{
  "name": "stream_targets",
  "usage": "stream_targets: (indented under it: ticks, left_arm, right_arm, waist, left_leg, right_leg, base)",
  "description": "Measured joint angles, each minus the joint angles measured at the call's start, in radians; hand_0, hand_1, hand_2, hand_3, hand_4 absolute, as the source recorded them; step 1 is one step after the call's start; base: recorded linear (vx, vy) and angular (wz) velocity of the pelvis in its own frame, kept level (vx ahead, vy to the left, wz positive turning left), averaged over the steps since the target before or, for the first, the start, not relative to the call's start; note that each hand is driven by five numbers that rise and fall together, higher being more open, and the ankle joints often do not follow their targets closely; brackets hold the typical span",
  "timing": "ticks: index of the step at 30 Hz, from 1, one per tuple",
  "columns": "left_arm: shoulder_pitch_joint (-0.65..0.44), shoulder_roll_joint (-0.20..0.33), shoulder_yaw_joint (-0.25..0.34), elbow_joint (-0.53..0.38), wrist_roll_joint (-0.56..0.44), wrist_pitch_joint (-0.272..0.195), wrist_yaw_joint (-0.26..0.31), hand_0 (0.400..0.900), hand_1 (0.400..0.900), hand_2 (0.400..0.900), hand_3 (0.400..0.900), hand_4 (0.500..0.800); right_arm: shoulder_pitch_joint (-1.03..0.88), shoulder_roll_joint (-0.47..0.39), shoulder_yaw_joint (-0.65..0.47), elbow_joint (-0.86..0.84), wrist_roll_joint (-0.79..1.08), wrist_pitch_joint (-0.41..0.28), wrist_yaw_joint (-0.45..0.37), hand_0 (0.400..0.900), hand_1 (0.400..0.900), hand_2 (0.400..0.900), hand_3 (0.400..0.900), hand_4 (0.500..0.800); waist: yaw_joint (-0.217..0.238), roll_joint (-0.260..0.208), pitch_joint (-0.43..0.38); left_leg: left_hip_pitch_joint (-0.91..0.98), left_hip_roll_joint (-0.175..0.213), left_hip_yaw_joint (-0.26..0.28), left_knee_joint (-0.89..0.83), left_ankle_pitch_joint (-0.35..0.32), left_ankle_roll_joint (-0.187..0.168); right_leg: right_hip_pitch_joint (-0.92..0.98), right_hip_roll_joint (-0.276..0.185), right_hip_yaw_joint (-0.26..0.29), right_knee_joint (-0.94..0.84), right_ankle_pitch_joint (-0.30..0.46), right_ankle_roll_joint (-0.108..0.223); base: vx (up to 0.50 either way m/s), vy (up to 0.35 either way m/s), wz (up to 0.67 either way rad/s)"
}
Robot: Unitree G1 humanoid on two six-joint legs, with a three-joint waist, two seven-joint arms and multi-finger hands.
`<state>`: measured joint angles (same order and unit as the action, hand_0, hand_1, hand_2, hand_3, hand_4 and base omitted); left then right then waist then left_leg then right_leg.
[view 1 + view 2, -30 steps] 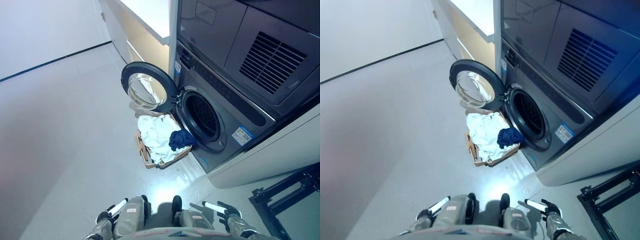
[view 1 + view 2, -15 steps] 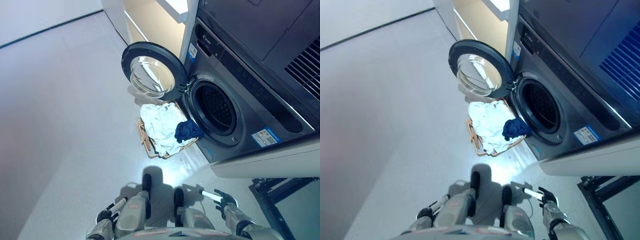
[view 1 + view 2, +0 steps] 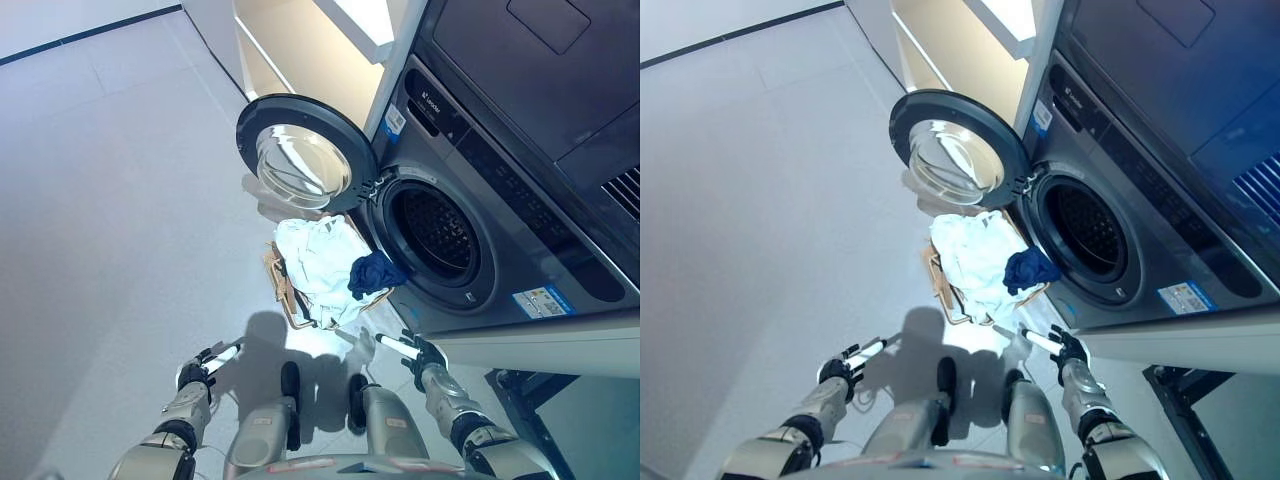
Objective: Put the clothes in the basket into the washing machine.
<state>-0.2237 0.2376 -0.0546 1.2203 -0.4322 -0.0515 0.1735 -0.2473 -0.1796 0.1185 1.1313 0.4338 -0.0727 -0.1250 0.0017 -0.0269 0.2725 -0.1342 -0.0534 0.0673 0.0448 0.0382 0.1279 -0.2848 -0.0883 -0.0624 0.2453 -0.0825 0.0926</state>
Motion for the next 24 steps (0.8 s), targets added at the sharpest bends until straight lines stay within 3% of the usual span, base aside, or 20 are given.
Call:
stream_targets:
  ticks: [2,4,6,8,10,14,18,21,23,24]
  left_arm:
    - [0.003,0.002,0.001,0.009,0.001,0.001,0.000,0.900,0.900,0.900,0.900,0.800]
    - [0.012,-0.002,0.009,0.012,0.001,0.002,0.000,0.900,0.900,0.900,0.900,0.800]
    - [0.026,-0.012,0.011,0.011,0.000,0.002,-0.003,0.900,0.900,0.900,0.900,0.800]
    - [0.046,-0.026,0.010,0.010,-0.001,0.002,-0.004,0.900,0.900,0.900,0.900,0.800]
    - [0.070,-0.048,0.011,0.010,-0.003,0.003,-0.002,0.900,0.900,0.900,0.900,0.800]
    - [0.093,-0.100,0.011,0.011,-0.032,0.004,-0.002,0.900,0.900,0.900,0.900,0.800]
    - [0.052,-0.129,0.004,0.008,-0.042,-0.004,-0.007,0.900,0.900,0.900,0.900,0.800]
    - [0.038,-0.138,0.004,0.006,-0.046,-0.005,-0.007,0.900,0.900,0.900,0.900,0.800]
    - [0.037,-0.144,0.004,0.004,-0.046,-0.005,-0.007,0.900,0.900,0.900,0.900,0.800]
    - [0.039,-0.145,0.004,-0.001,-0.045,-0.005,-0.007,0.900,0.900,0.900,0.900,0.800]
  right_arm:
    - [0.002,0.002,0.006,-0.001,0.001,-0.005,0.000,0.900,0.900,0.900,0.900,0.800]
    - [0.009,0.007,0.009,-0.005,0.000,-0.005,-0.001,0.900,0.900,0.900,0.900,0.800]
    - [0.044,0.008,0.010,-0.003,-0.001,-0.004,-0.001,0.900,0.900,0.900,0.900,0.800]
    - [0.062,0.007,0.010,0.007,-0.002,0.001,-0.003,0.900,0.900,0.900,0.900,0.800]
    - [0.070,0.002,0.009,0.008,-0.002,0.006,-0.006,0.900,0.900,0.900,0.900,0.800]
    - [0.051,-0.022,0.015,0.001,-0.008,0.005,-0.019,0.900,0.900,0.900,0.900,0.800]
    - [0.014,-0.073,0.014,0.003,-0.013,0.001,-0.028,0.900,0.900,0.900,0.900,0.800]
    - [-0.022,-0.096,0.014,0.005,-0.013,-0.014,-0.038,0.900,0.900,0.900,0.900,0.800]
    - [-0.028,-0.102,0.014,0.007,-0.013,-0.014,-0.041,0.900,0.900,0.900,0.900,0.800]
    - [-0.029,-0.104,0.015,0.007,-0.016,-0.014,-0.041,0.900,0.900,0.900,0.900,0.800]
  waist:
    - [-0.001,-0.006,0.004]
    - [-0.005,-0.024,0.015]
    - [-0.010,-0.052,0.026]
    - [-0.012,-0.054,0.029]
    - [-0.026,-0.045,0.032]
    - [-0.034,0.000,0.045]
    - [-0.028,0.030,0.063]
    - [-0.032,0.050,0.074]
    - [-0.032,0.060,0.081]
    - [-0.032,0.066,0.086]
  left_leg:
    - [0.003,-0.004,0.000,-0.019,0.005,-0.012]
    - [0.009,-0.016,-0.013,-0.031,0.004,-0.033]
    - [0.038,-0.039,-0.039,-0.052,0.007,-0.051]
    - [0.042,-0.033,-0.060,-0.050,-0.001,-0.076]
    - [0.044,-0.020,-0.089,-0.048,-0.011,-0.106]
    - [0.005,0.039,-0.102,0.092,-0.078,-0.161]
    - [-0.100,0.048,-0.090,0.321,-0.107,-0.206]
    - [-0.103,0.035,-0.094,0.176,-0.101,-0.207]
    - [-0.091,0.035,-0.092,0.060,-0.071,-0.223]
    - [-0.077,0.038,-0.092,0.001,-0.047,-0.214]
  right_leg:
    - [0.015,0.011,0.029,-0.183,0.023,0.028]
    - [0.031,0.002,0.025,-0.312,0.088,0.034]
    - [0.068,-0.021,0.027,-0.332,0.127,0.013]
    - [0.054,-0.015,0.020,-0.293,0.190,-0.004]
    - [0.061,0.000,0.015,-0.288,0.252,-0.044]
    - [0.119,0.061,-0.027,-0.332,0.242,-0.099]
    - [0.155,0.068,-0.063,-0.325,0.209,-0.145]
    - [0.151,0.067,-0.065,-0.332,0.206,-0.159]
    - [0.150,0.070,-0.068,-0.333,0.203,-0.158]
    - [0.151,0.077,-0.064,-0.333,0.202,-0.154]
  base:
    - [0.18,-0.202,0.20]
    - [0.19,-0.221,0.25]
    - [0.22,-0.343,0.33]
    - [0.24,-0.408,0.38]
    - [0.19,-0.311,0.28]
    - [0.14,-0.257,0.32]
    - [0.10,-0.139,0.13]
    - [0.14,-0.014,0.01]
    - [0.14,0.095,-0.16]
    - [0.09,0.132,-0.17]
